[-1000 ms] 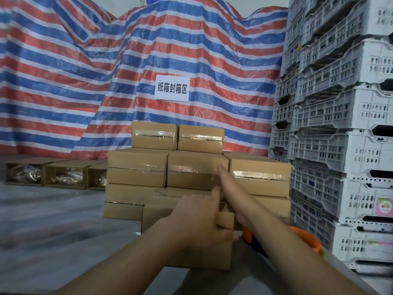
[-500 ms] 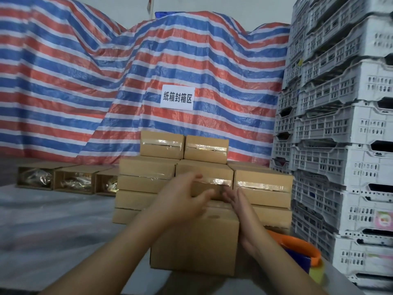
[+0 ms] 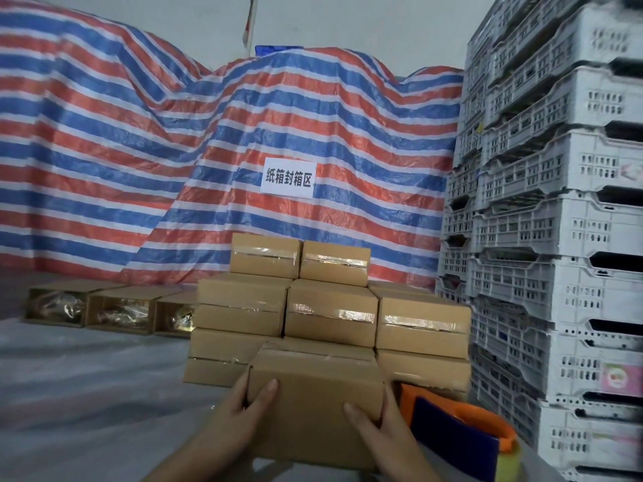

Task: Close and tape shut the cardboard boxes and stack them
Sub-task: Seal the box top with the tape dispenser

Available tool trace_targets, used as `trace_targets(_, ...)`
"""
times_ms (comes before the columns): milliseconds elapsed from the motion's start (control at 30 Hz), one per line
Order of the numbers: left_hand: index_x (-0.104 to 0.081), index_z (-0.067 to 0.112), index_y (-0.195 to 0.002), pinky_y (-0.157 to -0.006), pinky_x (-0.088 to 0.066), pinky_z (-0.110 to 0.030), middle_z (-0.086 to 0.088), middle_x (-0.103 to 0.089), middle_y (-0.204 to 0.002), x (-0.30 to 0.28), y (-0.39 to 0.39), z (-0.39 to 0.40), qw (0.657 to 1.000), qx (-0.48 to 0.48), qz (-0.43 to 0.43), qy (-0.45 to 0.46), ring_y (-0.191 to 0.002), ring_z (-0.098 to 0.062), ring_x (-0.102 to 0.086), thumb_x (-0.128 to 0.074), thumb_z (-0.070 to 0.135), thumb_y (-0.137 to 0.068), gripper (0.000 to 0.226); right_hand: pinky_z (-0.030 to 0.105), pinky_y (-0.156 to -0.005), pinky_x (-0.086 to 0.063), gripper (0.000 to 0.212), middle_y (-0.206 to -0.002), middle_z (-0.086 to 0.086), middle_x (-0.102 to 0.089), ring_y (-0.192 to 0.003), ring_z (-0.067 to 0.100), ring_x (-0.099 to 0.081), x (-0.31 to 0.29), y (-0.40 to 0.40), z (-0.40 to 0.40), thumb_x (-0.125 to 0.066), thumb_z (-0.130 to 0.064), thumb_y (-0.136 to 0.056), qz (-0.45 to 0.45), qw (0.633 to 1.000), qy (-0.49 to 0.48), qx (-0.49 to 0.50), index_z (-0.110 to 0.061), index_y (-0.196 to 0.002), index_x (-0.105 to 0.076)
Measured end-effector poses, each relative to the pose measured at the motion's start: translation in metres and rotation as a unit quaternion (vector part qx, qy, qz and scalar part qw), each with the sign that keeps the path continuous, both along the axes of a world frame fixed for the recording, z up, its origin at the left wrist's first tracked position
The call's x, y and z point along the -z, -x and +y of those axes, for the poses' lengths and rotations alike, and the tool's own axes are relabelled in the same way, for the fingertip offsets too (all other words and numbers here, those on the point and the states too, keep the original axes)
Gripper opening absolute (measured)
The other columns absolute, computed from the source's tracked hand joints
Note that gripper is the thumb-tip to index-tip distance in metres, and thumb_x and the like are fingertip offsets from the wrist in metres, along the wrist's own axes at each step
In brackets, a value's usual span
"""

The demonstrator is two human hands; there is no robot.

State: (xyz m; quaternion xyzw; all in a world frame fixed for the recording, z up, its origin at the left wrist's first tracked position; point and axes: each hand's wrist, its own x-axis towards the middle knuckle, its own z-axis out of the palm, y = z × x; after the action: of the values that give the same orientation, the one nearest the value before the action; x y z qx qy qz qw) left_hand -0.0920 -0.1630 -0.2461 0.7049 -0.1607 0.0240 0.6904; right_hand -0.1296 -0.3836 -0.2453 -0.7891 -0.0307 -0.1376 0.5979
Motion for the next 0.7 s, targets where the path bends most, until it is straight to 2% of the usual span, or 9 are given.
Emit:
trace_targets(100, -0.045, 0.038, -0.121, -0.083, -0.049, -0.033, 0.013, -0.058, -0.102, -0.008, 0.009, -0.01, 0.999, -0.038, -0.01, 0.009, -0.094, -0.011, -0.057, -0.052, 0.04, -0.095, 0.027, 0.038, -0.112, -0.04, 0.098, -0.144, -0.007, -0.047, -0.13, 0.013, -0.046, 0.005, 0.003, -0.003, -0.074, -0.038, -0.083, -0.05, 0.999, 0.01, 0.003, -0.046, -0.156, -0.008)
trace_targets(167, -0.047, 0.041, -0.113, -0.067, -0.045, -0.022, 0.018, -0.056, -0.098, -0.026, 0.017, -0.019, 0.997, -0.062, -0.038, 0.019, -0.086, 0.0, -0.053, -0.053, 0.044, -0.092, 0.022, 0.03, -0.095, -0.053, 0.094, -0.136, -0.011, -0.055, -0.121, 0.008, -0.056, -0.007, 0.008, -0.009, -0.078, -0.051, -0.07, -0.081, 0.996, -0.025, 0.002, -0.055, -0.147, -0.023)
trace_targets(233, -0.052, 0.045, -0.103, -0.064, -0.043, -0.021, 0.022, -0.057, -0.098, -0.055, 0.023, -0.029, 0.993, -0.081, -0.085, 0.015, -0.087, 0.003, -0.052, -0.053, 0.059, -0.082, 0.025, 0.021, -0.076, -0.057, 0.08, -0.125, -0.013, -0.063, -0.103, 0.002, -0.066, -0.03, 0.013, -0.019, -0.077, -0.062, -0.063, -0.13, 0.99, -0.059, 0.015, -0.059, -0.134, -0.04)
trace_targets(267, -0.053, 0.045, -0.101, -0.064, -0.043, -0.022, 0.022, -0.057, -0.099, -0.072, 0.025, -0.036, 0.989, -0.087, -0.115, 0.021, -0.089, 0.003, -0.053, -0.052, 0.064, -0.078, 0.031, 0.019, -0.075, -0.056, 0.073, -0.122, -0.013, -0.066, -0.099, 0.001, -0.067, -0.047, 0.014, -0.024, -0.076, -0.068, -0.066, -0.159, 0.984, -0.067, 0.035, -0.057, -0.131, -0.046)
trace_targets(367, -0.049, 0.043, -0.111, -0.061, -0.042, -0.021, 0.024, -0.054, -0.099, -0.129, 0.021, -0.063, 0.975, -0.108, -0.19, 0.031, -0.089, 0.002, -0.054, -0.051, 0.069, -0.082, 0.039, 0.028, -0.092, -0.052, 0.079, -0.12, -0.016, -0.067, -0.107, 0.004, -0.065, -0.103, 0.012, -0.044, -0.068, -0.079, -0.065, -0.226, 0.968, -0.073, 0.083, -0.046, -0.134, -0.051)
trace_targets(467, -0.046, 0.03, -0.133, -0.064, -0.047, -0.02, 0.021, -0.057, -0.107, -0.183, 0.004, -0.088, 0.972, -0.061, -0.226, 0.01, -0.09, 0.0, -0.058, -0.059, 0.062, -0.085, 0.059, 0.038, -0.1, -0.051, 0.069, -0.124, -0.009, -0.067, -0.109, 0.012, -0.065, -0.16, 0.0, -0.076, -0.067, -0.065, -0.081, -0.242, 0.958, -0.103, 0.114, -0.032, -0.139, -0.051)
trace_targets(533, -0.025, 0.03, -0.151, -0.081, -0.05, -0.025, 0.018, -0.051, -0.128, -0.205, -0.013, -0.105, 0.968, 0.008, -0.246, -0.042, -0.104, -0.005, -0.058, -0.069, 0.058, -0.08, 0.088, 0.043, -0.095, -0.054, 0.061, -0.118, -0.004, -0.068, -0.102, 0.017, -0.066, -0.192, -0.008, -0.102, -0.067, -0.06, -0.085, -0.222, 0.954, -0.14, 0.148, -0.026, -0.134, -0.054)
trace_targets(600, 0.003, 0.04, -0.153, -0.095, -0.044, -0.029, 0.018, -0.041, -0.132, -0.216, -0.032, -0.124, 0.946, 0.049, -0.286, -0.144, -0.115, -0.009, -0.051, -0.078, 0.052, -0.074, 0.114, 0.045, -0.088, -0.056, 0.063, -0.117, 0.001, -0.067, -0.098, 0.022, -0.066, -0.215, -0.021, -0.127, -0.065, -0.061, -0.086, -0.184, 0.955, -0.159, 0.17, -0.02, -0.133, -0.054)
trace_targets(700, 0.017, 0.045, -0.148, -0.086, -0.038, -0.016, 0.025, -0.039, -0.121, -0.223, -0.065, -0.16, 0.893, 0.046, -0.366, -0.257, -0.107, -0.002, -0.045, -0.081, 0.043, -0.075, 0.122, 0.051, -0.086, -0.053, 0.078, -0.13, 0.012, -0.061, -0.107, 0.033, -0.063, -0.235, -0.048, -0.16, -0.065, -0.063, -0.085, -0.112, 0.964, -0.159, 0.183, -0.014, -0.142, -0.046)
